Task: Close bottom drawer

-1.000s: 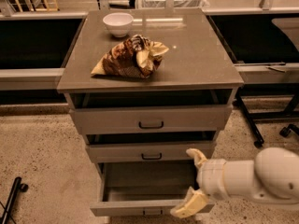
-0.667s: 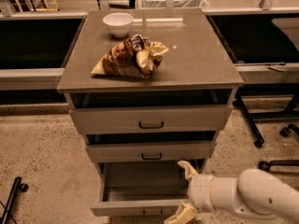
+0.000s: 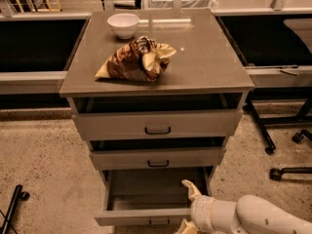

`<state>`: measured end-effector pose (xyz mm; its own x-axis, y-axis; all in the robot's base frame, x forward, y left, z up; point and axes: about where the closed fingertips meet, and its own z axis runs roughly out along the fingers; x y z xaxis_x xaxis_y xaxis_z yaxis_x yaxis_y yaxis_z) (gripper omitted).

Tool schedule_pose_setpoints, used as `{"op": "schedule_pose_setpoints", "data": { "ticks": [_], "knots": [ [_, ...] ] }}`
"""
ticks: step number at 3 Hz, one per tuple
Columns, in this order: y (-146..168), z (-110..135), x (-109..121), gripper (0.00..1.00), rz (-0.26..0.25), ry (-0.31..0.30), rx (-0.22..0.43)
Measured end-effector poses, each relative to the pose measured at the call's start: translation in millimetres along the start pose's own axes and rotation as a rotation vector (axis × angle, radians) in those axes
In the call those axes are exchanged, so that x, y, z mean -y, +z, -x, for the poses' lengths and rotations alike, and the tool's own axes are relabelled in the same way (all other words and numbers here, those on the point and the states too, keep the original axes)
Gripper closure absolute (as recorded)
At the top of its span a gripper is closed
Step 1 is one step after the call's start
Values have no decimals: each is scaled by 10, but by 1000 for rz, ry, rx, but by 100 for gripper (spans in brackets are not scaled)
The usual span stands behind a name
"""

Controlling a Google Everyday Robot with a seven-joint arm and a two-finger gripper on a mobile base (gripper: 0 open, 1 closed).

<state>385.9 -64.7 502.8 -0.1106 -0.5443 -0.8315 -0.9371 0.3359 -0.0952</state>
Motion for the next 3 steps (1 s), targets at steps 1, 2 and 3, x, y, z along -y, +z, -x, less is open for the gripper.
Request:
{"op": "schedule_pose_setpoints", "data": {
  "ticks": [1,2,3],
  "knots": [
    [0,1,-1,0,0,0,0],
    [108,-250,101,0,13,0,-25],
    [386,-980,260,0,39,-52,-119]
  ]
}}
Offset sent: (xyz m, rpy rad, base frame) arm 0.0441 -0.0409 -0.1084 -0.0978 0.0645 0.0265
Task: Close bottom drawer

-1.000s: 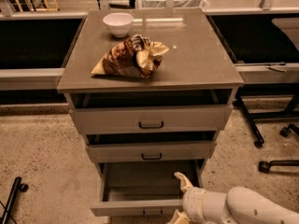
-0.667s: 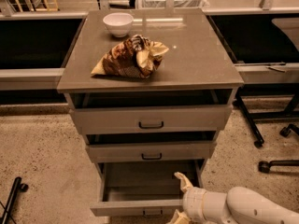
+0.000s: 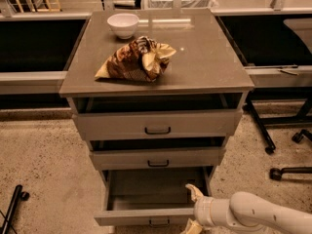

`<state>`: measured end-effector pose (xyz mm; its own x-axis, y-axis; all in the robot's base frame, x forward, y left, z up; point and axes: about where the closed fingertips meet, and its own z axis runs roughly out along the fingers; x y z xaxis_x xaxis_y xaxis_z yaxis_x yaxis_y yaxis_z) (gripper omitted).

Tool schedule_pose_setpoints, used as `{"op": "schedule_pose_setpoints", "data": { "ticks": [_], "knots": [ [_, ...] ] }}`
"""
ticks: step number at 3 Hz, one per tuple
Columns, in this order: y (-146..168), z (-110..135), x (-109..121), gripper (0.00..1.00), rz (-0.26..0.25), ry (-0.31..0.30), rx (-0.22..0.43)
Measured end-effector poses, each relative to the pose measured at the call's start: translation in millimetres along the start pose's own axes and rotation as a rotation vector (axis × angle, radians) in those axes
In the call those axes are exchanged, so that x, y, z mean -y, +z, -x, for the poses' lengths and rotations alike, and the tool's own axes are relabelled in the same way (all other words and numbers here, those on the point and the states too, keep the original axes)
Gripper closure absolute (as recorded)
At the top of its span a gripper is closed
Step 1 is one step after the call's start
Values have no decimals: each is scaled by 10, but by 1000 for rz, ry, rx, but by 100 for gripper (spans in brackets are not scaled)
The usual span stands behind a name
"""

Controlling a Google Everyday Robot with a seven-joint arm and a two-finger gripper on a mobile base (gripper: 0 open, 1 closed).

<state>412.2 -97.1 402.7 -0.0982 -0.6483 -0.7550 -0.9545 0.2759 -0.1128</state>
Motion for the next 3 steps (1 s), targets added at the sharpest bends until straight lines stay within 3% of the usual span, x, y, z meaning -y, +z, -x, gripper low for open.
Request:
{"op": "schedule_pose_setpoints", "data": {
  "ticks": [1,2,3],
  "knots": [
    [254,-614,43,0,31,-46,-24],
    [439,-1038,30,14,70,-73,10],
    [673,-1296,-87,38,133,-85,59]
  ]
}}
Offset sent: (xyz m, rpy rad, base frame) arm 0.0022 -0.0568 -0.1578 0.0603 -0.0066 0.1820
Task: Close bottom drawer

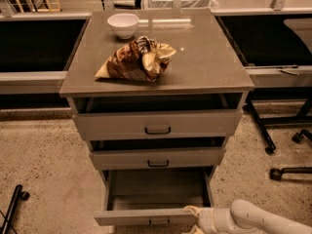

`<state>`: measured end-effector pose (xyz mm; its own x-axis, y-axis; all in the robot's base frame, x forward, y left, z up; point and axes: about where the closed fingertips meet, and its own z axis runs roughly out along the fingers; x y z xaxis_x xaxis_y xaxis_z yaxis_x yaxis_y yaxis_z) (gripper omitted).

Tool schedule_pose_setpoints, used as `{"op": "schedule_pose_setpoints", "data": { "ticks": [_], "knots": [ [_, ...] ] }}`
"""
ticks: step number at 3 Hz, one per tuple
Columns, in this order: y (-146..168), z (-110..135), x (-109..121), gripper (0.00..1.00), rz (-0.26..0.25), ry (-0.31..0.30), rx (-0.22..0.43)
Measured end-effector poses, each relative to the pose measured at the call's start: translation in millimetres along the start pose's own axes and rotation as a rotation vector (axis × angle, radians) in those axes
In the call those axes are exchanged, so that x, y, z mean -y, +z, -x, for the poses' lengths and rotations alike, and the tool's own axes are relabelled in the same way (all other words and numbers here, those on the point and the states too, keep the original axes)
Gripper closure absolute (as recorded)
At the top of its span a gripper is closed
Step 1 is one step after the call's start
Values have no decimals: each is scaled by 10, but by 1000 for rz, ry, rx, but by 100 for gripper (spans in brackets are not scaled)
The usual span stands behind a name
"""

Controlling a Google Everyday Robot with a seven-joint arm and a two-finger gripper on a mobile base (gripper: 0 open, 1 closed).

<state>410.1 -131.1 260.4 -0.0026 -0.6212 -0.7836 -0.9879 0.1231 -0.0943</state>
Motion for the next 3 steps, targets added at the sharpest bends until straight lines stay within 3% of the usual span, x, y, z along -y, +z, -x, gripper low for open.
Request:
{"op": "schedule_pose_setpoints", "data": {
  "ticks": [2,3],
  "knots": [
    [273,-420,-180,79,37,24,39],
    [410,-568,-163,62,18,36,13]
  ]
}}
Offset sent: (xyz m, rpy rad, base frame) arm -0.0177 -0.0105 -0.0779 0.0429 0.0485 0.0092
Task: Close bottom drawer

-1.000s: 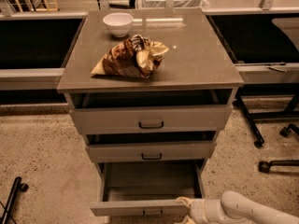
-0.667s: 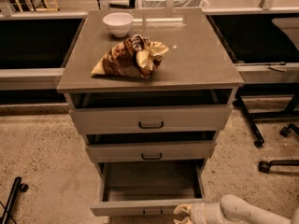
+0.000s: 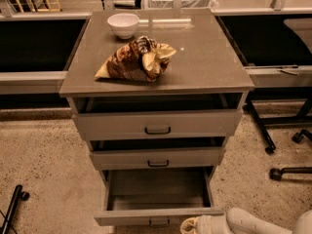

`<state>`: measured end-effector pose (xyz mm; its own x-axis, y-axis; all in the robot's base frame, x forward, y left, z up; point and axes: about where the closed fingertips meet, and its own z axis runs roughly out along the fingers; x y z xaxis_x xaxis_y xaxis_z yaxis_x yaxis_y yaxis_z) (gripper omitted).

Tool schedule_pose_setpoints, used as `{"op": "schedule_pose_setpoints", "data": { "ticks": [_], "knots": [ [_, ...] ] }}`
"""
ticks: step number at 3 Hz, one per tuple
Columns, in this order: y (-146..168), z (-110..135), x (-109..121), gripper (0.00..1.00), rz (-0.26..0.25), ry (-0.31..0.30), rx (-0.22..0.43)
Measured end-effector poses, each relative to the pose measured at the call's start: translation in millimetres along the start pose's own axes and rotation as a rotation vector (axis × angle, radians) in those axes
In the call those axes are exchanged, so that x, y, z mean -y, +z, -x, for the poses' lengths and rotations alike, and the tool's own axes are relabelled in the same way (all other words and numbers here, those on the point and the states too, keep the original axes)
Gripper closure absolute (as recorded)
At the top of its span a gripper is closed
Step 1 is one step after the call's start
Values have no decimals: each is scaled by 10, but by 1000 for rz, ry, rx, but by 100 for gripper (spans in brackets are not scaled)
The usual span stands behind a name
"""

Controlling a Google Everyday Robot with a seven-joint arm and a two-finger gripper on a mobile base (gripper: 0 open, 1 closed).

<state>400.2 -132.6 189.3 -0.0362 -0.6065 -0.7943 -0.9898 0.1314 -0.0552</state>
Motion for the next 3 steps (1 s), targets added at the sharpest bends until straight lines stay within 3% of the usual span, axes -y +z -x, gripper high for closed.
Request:
{"op": "schedule_pose_setpoints", "data": {
  "ticks": [2,3],
  "knots": [
    [185,-209,222,15,-84,21,-66],
    [180,-212,211,0,-84,21,-66]
  ]
}}
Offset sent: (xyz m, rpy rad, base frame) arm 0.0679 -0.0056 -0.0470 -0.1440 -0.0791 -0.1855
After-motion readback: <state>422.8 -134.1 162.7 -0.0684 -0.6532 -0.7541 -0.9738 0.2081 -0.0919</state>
